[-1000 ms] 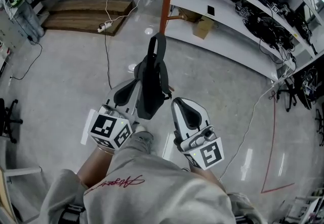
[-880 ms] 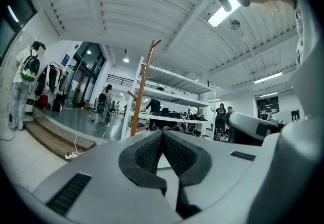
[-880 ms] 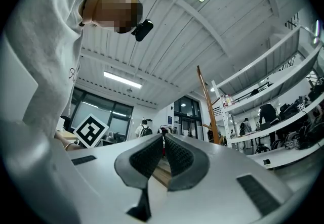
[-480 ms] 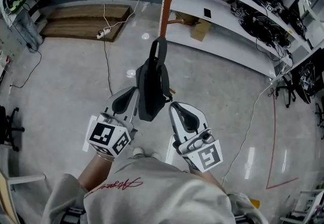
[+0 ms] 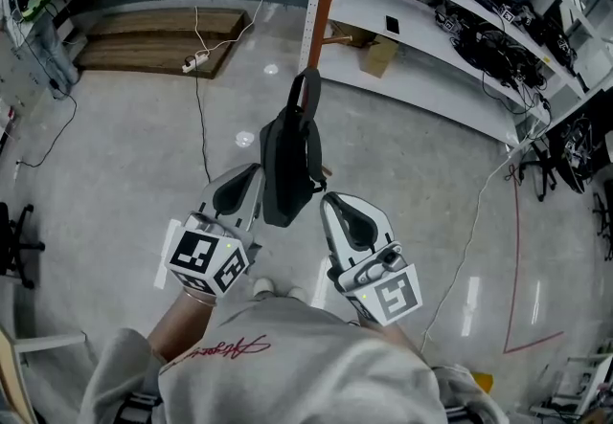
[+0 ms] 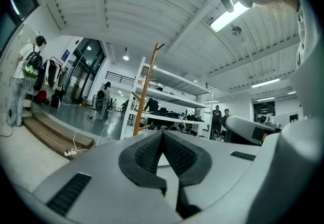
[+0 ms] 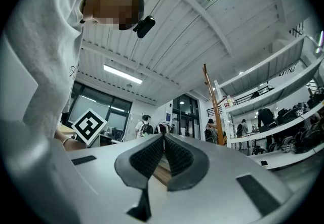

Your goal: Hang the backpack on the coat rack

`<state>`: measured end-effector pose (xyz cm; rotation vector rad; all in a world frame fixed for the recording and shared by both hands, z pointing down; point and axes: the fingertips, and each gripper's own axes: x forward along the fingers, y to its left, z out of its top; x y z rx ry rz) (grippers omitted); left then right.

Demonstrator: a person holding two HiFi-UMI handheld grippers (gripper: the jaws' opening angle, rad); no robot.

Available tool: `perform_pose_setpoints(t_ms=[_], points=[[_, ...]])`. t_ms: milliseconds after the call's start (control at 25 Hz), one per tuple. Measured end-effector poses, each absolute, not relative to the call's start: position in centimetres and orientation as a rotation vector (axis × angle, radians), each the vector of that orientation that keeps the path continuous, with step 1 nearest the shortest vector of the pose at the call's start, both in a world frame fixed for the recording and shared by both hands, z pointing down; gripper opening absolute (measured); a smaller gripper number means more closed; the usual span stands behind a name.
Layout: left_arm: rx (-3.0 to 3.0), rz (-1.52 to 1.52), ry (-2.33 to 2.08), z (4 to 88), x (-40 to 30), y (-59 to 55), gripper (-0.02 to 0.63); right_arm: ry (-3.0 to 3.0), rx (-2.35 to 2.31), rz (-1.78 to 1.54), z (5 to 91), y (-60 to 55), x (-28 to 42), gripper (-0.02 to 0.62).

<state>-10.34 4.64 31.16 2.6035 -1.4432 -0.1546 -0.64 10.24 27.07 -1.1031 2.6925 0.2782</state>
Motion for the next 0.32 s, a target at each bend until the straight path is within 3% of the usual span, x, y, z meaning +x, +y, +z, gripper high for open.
perform_pose_setpoints(t_ms=[320], points=[[2.597, -0.164, -1.453, 30.55, -11.26, 4.96, 0.017, 2.696, -1.104, 0.289, 26.47, 10.46, -0.94, 0.023]])
